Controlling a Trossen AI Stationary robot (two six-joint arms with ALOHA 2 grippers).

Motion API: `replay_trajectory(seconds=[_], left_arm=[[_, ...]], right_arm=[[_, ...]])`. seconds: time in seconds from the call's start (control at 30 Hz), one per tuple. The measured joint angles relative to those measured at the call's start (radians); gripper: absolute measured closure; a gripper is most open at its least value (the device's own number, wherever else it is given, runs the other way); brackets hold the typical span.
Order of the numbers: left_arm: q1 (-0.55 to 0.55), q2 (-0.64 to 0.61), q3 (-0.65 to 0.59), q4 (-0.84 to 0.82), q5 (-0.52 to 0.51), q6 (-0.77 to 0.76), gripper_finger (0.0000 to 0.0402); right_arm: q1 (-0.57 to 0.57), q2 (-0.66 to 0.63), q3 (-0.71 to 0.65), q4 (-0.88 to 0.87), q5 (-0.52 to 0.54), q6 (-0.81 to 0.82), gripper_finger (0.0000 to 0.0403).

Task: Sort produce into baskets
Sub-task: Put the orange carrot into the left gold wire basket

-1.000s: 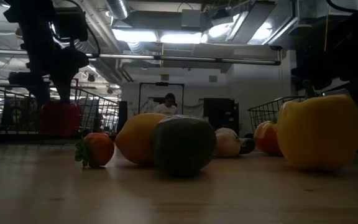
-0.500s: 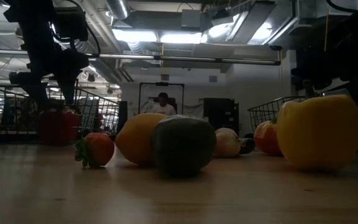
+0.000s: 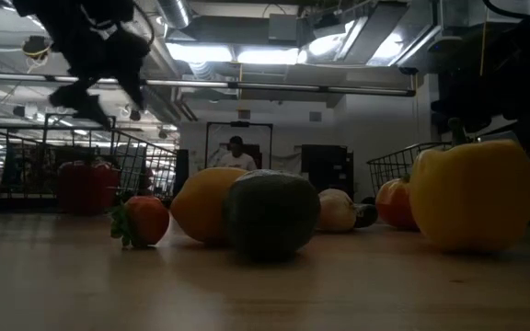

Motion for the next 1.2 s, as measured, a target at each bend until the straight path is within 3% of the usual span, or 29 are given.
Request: replay_trajectory(seconds=[0.57,1.2], left_arm=[[-0.169,0.077,0.000,0.533,0.003,0.073,0.0054],[-0.353,0.339,0.000,0.852,-0.012,0.218,0.0054]], right_arm=[[0.000,0.000,0.000,0.000,0.000,0.000,0.0189],[0.000,0.000,0.000,0.000,0.000,0.000,0.0189]])
